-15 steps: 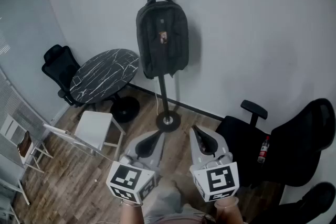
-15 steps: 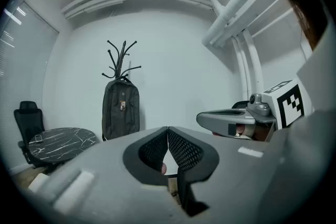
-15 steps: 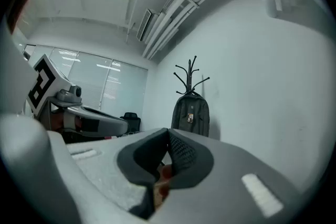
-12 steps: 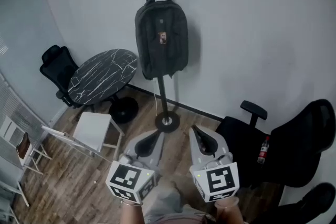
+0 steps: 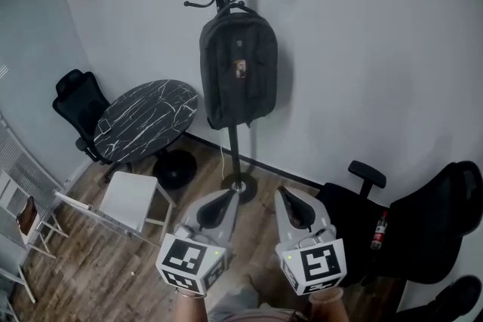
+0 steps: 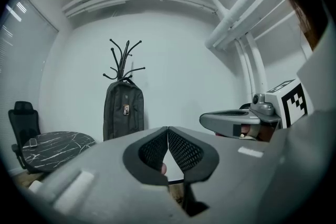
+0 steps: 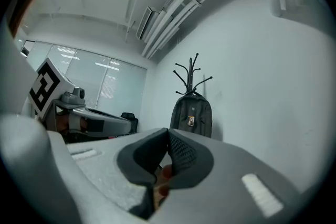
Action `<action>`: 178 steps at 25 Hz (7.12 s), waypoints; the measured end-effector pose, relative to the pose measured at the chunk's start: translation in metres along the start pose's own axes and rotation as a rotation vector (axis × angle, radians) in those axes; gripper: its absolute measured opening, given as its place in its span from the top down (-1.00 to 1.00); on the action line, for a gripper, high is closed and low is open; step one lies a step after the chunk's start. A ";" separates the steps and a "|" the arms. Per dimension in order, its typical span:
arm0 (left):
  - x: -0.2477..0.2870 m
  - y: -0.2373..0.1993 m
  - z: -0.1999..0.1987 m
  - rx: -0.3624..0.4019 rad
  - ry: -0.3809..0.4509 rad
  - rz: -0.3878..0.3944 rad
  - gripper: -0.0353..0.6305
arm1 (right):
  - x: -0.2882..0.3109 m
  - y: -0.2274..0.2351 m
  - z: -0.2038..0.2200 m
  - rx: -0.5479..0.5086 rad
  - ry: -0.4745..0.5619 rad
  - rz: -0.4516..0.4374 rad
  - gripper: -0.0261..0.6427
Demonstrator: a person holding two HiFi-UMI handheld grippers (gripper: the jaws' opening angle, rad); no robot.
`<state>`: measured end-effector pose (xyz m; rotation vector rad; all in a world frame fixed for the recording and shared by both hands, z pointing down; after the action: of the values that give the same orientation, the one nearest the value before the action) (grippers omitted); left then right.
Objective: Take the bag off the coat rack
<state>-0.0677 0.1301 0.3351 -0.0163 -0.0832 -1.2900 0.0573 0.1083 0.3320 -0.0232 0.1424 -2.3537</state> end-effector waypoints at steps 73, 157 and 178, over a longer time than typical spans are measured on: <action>0.246 -0.186 -0.040 -0.036 0.024 -0.136 0.82 | 0.256 0.177 0.007 -0.011 -0.020 -0.005 0.91; 0.381 -0.316 0.005 -0.044 -0.153 -0.191 0.47 | 0.460 0.321 0.097 0.035 -0.166 0.026 0.43; 0.372 -0.303 -0.005 0.033 -0.107 -0.211 0.64 | 0.432 0.304 0.082 -0.055 -0.123 0.131 0.78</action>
<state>-0.2559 -0.3106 0.3463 -0.0492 -0.2022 -1.4982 -0.0300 -0.4172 0.3686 -0.1803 0.1438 -2.2106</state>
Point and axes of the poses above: the fingertips, and each gripper's own axes: x forward along the fingers, y to its right, z out of its underside, the point moved 4 cm from there along -x, backward along the fingers, and after that the axes turned 5 degrees about -z, right-handed, at the moved point
